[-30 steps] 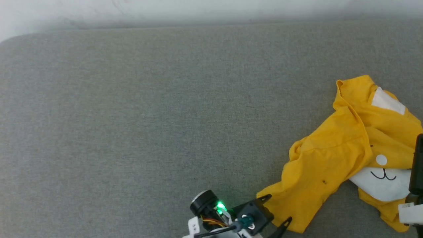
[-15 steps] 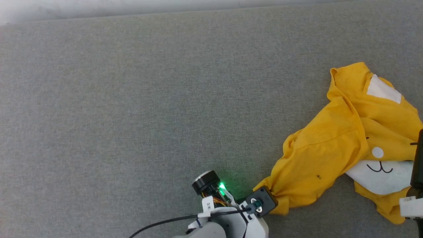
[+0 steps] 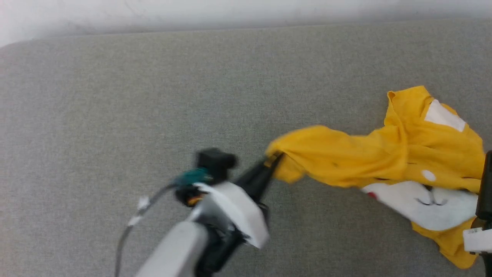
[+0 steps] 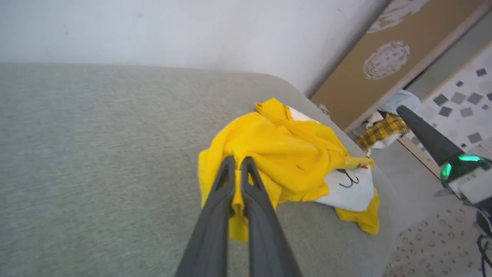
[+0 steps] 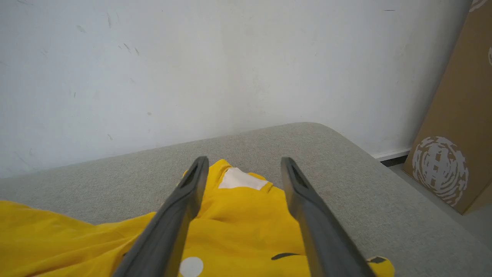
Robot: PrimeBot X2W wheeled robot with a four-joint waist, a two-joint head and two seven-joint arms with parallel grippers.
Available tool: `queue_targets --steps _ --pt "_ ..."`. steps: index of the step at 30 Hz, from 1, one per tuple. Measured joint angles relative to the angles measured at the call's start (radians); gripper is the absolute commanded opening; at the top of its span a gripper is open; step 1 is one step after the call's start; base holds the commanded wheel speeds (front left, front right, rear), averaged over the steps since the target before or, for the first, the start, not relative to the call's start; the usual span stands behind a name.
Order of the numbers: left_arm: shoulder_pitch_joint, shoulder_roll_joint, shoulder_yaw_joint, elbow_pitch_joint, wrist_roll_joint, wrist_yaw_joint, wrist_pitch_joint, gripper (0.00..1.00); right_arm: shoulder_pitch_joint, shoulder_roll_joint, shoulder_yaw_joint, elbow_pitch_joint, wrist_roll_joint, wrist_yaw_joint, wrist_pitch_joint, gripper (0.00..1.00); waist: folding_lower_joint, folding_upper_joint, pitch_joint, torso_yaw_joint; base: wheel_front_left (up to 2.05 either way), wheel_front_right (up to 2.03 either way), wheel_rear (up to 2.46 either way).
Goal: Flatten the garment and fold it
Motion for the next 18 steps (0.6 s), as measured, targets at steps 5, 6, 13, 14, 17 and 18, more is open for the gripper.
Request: queue_targets --steps 5,6,13,14,17,18 --pt "0.140 0.085 0.200 -0.121 -0.095 0.113 -0.015 0.00 0.010 0.000 0.002 0.004 0.007 0.000 0.009 1.00 -0.0001 -0.0001 -0.024 0.007 0.00 0.00 0.00" --pt "0.177 0.102 0.233 -0.130 -0.104 0.135 -0.022 0.00 0.014 0.000 0.003 0.006 0.008 0.000 0.009 1.00 -0.0001 -0.0001 -0.028 0.007 0.00 0.00 0.00" --pt "0.396 0.120 0.328 -0.106 -0.154 0.203 -0.073 1.00 0.032 0.000 -0.001 0.014 0.015 0.000 0.021 1.00 -0.0001 0.0000 -0.041 0.017 0.00 0.00 0.00" --pt "0.405 0.115 0.329 -0.097 -0.158 0.203 -0.084 1.00 0.033 0.000 0.000 0.015 0.015 0.000 0.027 1.00 -0.0001 0.0000 -0.042 0.020 0.00 0.00 0.00" --pt "0.408 0.104 0.334 -0.085 -0.151 0.209 -0.126 1.00 0.033 0.000 0.005 0.017 0.015 0.000 0.034 1.00 -0.0001 -0.0001 -0.051 0.027 0.00 0.00 0.00" --pt "0.407 0.100 0.337 -0.090 -0.146 0.209 -0.143 1.00 0.034 0.000 0.005 0.017 0.015 0.000 0.035 1.00 -0.0001 -0.0001 -0.054 0.030 0.00 0.00 0.00"
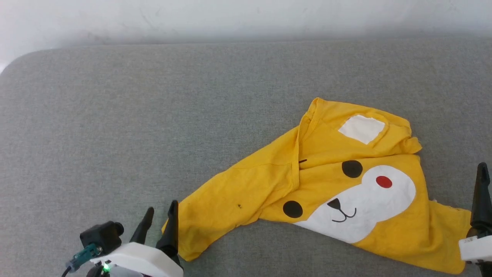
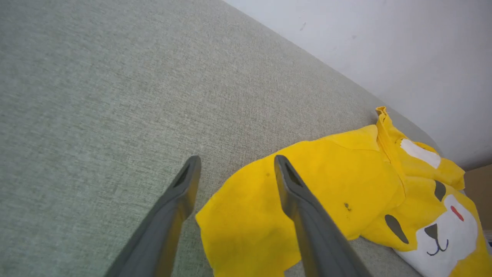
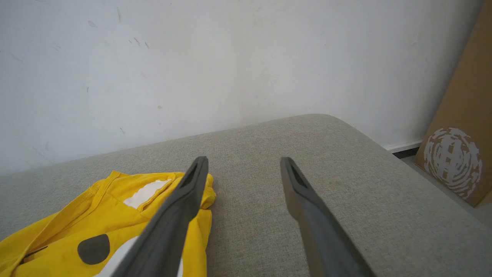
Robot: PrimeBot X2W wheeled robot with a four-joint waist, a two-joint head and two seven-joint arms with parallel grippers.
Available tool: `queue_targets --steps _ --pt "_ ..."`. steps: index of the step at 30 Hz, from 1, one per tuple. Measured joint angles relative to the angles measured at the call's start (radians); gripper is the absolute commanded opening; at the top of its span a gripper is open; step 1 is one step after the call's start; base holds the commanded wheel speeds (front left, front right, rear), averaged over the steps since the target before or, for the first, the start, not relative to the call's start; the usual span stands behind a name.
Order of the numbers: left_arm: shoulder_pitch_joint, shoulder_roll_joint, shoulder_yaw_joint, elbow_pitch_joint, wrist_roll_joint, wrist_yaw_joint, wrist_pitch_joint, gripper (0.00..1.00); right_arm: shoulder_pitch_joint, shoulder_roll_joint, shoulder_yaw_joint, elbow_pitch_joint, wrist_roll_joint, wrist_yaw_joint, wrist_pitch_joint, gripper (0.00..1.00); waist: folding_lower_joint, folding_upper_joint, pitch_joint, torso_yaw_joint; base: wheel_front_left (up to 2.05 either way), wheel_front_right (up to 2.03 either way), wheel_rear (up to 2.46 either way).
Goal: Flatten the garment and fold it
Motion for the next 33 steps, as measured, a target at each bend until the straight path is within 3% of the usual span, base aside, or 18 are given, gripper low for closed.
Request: queue_targets --steps 6,15,20,31,32,33 --pt "-0.080 0.051 -0.076 -0.098 0.143 -0.006 -0.018 1.00 0.000 0.000 0.013 0.001 0.000 0.000 0.009 1.00 0.0000 0.0000 -0.018 0.013 0.00 0.00 0.00" --pt "-0.167 0.159 -0.319 -0.076 0.365 -0.076 0.203 1.00 0.001 0.000 0.033 0.003 0.007 0.000 0.008 1.00 0.0001 0.0000 0.015 -0.004 0.00 0.00 0.00" --pt "-0.157 0.174 -0.355 -0.033 0.368 -0.083 0.286 1.00 0.000 0.000 0.030 0.004 0.011 0.000 0.005 1.00 0.0001 0.0000 0.042 -0.016 0.00 0.00 0.00" --pt "-0.170 0.151 -0.370 0.057 0.348 -0.102 0.249 1.00 -0.022 0.000 0.033 0.010 0.016 0.000 0.006 1.00 0.0000 0.0000 0.075 -0.012 0.00 0.00 0.00" --pt "-0.176 0.149 -0.372 0.068 0.348 -0.102 0.241 0.98 -0.022 0.000 0.033 0.011 0.016 0.000 0.007 1.00 0.0001 0.0000 0.075 -0.010 0.00 0.00 0.00" --pt "-0.183 0.146 -0.372 0.076 0.349 -0.105 0.231 0.36 -0.022 0.000 0.032 0.010 0.016 0.000 0.008 1.00 0.0000 0.0000 0.074 -0.009 0.00 0.00 0.00"
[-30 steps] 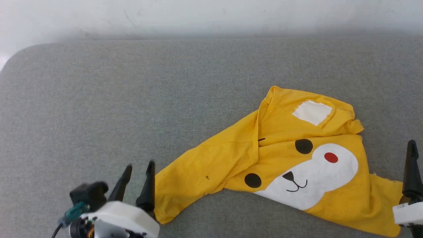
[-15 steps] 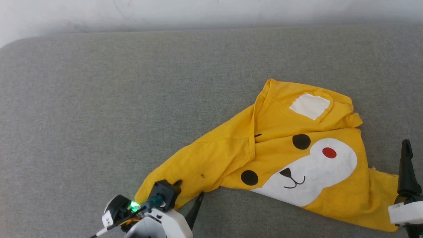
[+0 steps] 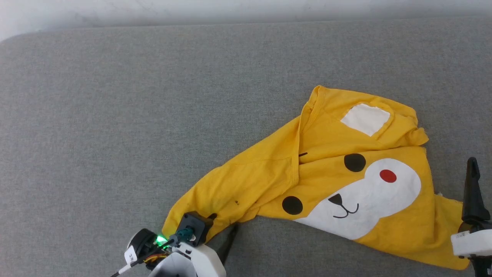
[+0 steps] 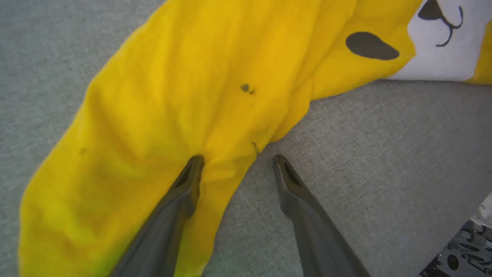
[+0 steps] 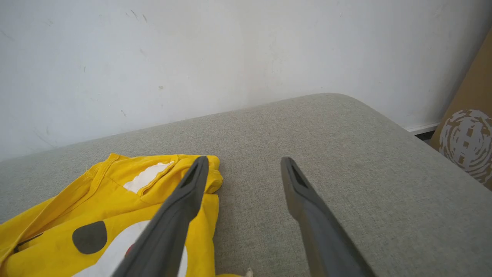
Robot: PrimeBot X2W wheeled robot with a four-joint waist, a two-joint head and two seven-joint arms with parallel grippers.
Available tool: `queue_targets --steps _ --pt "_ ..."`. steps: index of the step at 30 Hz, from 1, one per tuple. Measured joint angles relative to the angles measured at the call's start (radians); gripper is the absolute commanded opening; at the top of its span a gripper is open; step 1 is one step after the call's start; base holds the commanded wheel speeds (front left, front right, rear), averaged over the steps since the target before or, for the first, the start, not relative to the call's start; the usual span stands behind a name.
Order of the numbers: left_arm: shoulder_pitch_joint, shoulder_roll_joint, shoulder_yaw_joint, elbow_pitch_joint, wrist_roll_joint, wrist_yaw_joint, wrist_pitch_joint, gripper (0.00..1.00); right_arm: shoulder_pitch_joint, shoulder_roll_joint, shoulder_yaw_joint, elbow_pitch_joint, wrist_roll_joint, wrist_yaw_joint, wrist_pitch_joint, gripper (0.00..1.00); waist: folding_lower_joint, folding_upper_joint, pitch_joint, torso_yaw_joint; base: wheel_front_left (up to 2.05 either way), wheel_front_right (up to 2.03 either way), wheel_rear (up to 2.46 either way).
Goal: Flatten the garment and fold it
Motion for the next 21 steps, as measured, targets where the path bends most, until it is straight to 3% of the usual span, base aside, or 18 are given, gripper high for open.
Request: queue_targets --steps 1,9,16,21 --pt "-0.007 -0.003 0.001 0.010 0.001 -0.001 -0.009 0.00 0.000 0.000 0.000 0.000 0.000 0.000 0.000 1.00 0.0000 0.0000 -0.001 0.001 0.00 0.00 0.00" --pt "-0.025 -0.015 0.046 0.019 -0.062 -0.006 -0.054 0.00 0.000 0.000 -0.002 0.000 0.000 0.000 0.009 1.00 0.0001 0.0000 -0.021 0.001 0.00 0.00 0.00" --pt "-0.046 -0.030 0.148 -0.208 -0.240 -0.048 -0.028 0.00 0.001 0.000 -0.004 0.001 0.003 0.000 0.009 1.00 0.0001 0.0000 -0.026 0.004 0.00 0.00 0.00" --pt "-0.157 -0.021 0.271 -0.299 -0.337 -0.038 0.004 0.00 -0.001 0.000 -0.002 0.002 0.012 0.000 0.009 1.00 0.0001 0.0000 -0.002 0.008 0.00 0.00 0.00"
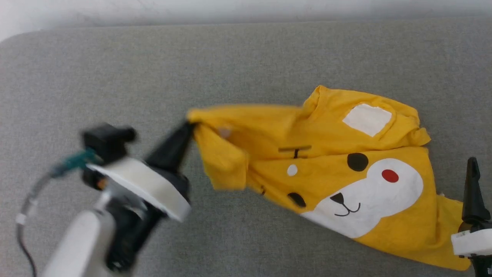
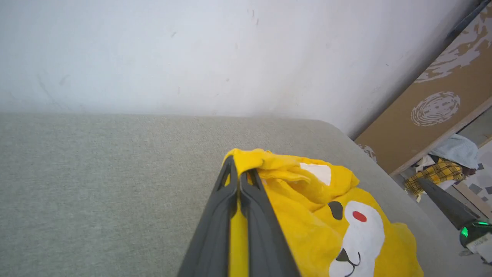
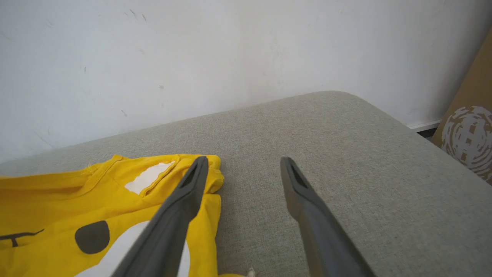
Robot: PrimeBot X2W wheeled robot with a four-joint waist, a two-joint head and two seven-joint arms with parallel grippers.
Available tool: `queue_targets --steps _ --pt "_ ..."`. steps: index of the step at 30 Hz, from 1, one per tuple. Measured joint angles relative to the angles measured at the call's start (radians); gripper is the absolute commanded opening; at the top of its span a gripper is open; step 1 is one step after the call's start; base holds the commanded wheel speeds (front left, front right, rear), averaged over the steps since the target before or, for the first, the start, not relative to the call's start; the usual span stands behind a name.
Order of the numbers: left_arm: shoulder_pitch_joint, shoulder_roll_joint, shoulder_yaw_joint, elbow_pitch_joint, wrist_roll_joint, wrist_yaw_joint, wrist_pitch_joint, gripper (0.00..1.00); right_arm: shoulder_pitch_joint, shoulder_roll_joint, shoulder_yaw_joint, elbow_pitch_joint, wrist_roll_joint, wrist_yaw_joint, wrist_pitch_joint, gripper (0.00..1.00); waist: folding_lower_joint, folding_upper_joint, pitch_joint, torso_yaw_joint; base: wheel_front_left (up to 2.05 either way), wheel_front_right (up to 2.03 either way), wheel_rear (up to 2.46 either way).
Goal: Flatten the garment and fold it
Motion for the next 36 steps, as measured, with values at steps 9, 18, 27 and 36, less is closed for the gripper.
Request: queue_targets --steps 9,18,27,36 --pt "-0.137 0.070 0.138 0.332 0.019 0.083 -0.004 0.74 -0.041 0.000 0.021 0.000 0.000 0.000 0.000 1.00 0.0001 0.0000 0.074 -0.005 0.00 0.00 0.00" --pt "-0.159 0.028 0.132 0.440 0.061 0.094 -0.147 1.00 -0.042 0.000 0.023 0.026 -0.001 0.000 -0.003 1.00 0.0001 0.0000 0.094 -0.018 0.00 0.00 0.00" --pt "0.008 -0.052 0.128 0.212 0.087 0.114 -0.367 1.00 -0.031 0.000 0.034 0.053 -0.001 0.000 -0.009 1.00 -0.0001 0.0000 0.018 -0.002 0.00 0.00 0.00" --pt "0.327 -0.133 0.134 0.123 0.198 0.202 -0.500 1.00 0.027 0.000 0.057 0.084 0.018 0.000 -0.013 1.00 -0.0003 0.0000 -0.072 0.018 0.00 0.00 0.00"
